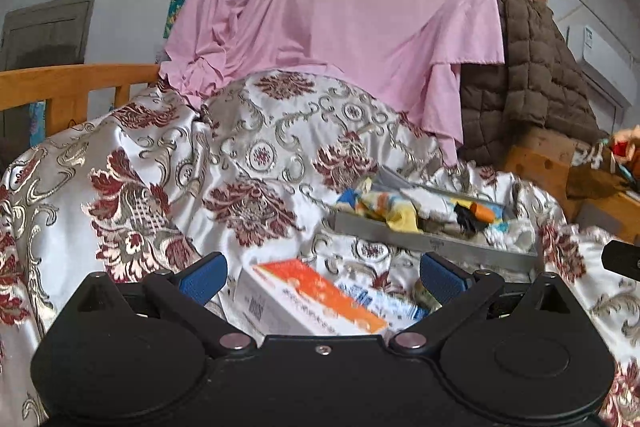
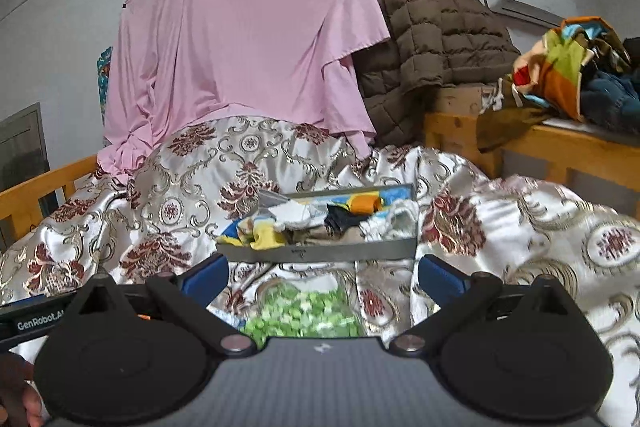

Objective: Organize soft objects

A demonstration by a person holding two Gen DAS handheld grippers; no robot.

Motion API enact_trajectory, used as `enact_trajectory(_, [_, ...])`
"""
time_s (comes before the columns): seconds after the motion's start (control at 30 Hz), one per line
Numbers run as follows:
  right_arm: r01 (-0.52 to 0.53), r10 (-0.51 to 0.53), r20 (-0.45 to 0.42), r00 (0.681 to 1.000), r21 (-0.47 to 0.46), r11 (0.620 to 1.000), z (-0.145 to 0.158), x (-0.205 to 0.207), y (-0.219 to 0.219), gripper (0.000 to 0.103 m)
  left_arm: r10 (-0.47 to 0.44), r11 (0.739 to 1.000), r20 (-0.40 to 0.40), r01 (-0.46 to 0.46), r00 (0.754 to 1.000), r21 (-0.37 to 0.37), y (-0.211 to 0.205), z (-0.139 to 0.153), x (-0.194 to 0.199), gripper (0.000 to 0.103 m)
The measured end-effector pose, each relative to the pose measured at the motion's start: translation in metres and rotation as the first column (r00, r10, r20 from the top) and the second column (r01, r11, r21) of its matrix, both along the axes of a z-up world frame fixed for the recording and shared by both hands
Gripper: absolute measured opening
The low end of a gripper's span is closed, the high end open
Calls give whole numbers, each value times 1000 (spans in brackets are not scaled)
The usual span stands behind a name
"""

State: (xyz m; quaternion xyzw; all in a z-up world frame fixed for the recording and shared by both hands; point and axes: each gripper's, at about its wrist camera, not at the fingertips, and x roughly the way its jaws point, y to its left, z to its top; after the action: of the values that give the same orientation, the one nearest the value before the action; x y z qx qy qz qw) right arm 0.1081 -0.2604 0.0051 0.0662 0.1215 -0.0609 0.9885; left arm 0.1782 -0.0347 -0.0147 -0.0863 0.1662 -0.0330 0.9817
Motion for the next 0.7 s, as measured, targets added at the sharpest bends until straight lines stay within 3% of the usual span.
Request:
enact_trajectory(0.47, [-1, 1, 0, 1000, -13, 1000, -15, -7, -6, 103, -41, 998, 48, 39, 998, 55, -17, -10, -16, 102])
enact_trajectory(0.7, [-2, 2, -19, 1000, 6, 1000, -22, -5, -8, 103, -57, 996, 34, 54, 998, 69, -22, -15, -17, 102])
